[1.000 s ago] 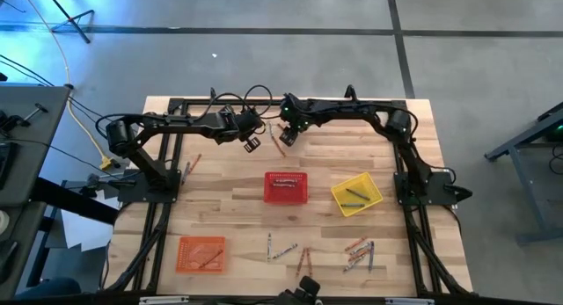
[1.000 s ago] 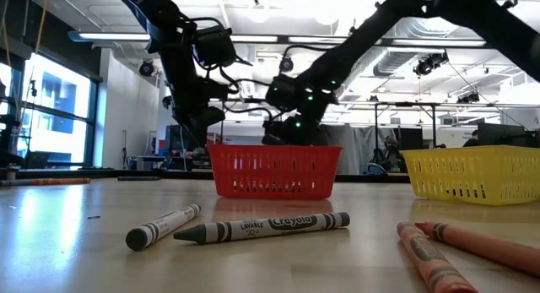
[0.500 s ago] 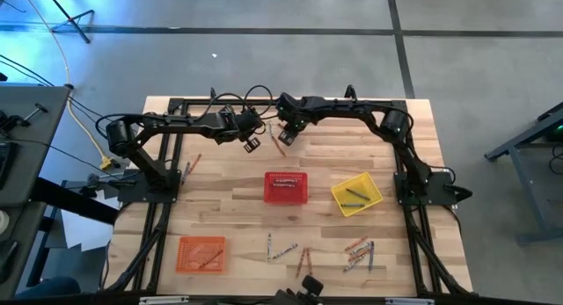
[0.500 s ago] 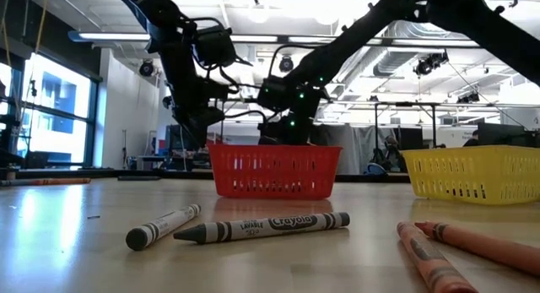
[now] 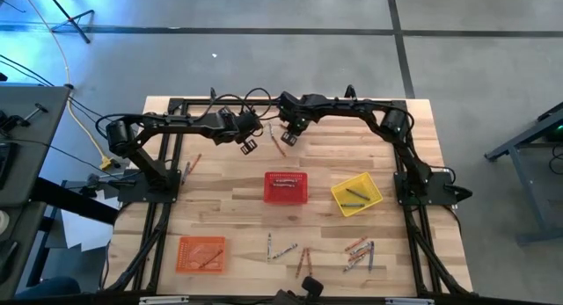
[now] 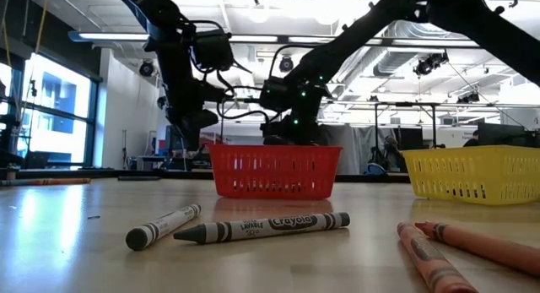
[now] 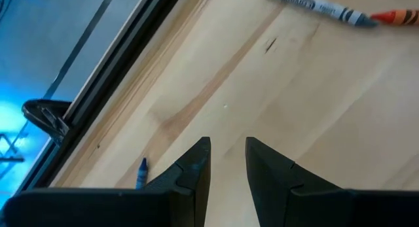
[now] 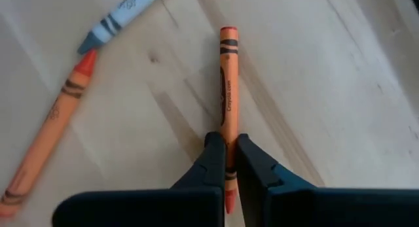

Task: Sort crayons
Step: Put the orange crayon into the orange bin

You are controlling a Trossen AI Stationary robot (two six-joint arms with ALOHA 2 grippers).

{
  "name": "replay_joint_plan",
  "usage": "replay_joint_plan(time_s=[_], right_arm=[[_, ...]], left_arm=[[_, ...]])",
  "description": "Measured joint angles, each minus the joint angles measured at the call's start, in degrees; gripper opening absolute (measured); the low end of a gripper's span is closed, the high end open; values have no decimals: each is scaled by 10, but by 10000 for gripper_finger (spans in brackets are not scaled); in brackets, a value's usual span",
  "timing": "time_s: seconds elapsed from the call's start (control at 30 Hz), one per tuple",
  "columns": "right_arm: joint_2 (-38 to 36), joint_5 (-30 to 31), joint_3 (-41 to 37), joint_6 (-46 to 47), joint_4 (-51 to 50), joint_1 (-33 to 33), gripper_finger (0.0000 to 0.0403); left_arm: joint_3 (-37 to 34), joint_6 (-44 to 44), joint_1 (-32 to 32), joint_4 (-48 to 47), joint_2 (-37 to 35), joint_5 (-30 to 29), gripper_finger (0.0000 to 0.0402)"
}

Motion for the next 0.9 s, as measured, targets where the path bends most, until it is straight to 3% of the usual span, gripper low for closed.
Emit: replay_joint_plan(time_s=[0.37, 0.57, 0.9], right_arm=[[-26, -19, 41, -89, -146, 23, 2], [-80, -24, -3, -117, -162, 40, 1], [-220, -18, -162, -61, -94, 29, 1]], left_arm=[[-15, 2, -46, 1, 0, -1, 83], [-100, -23, -77, 62, -28, -1, 83], [-240, -125, -156, 192, -185, -28, 83]])
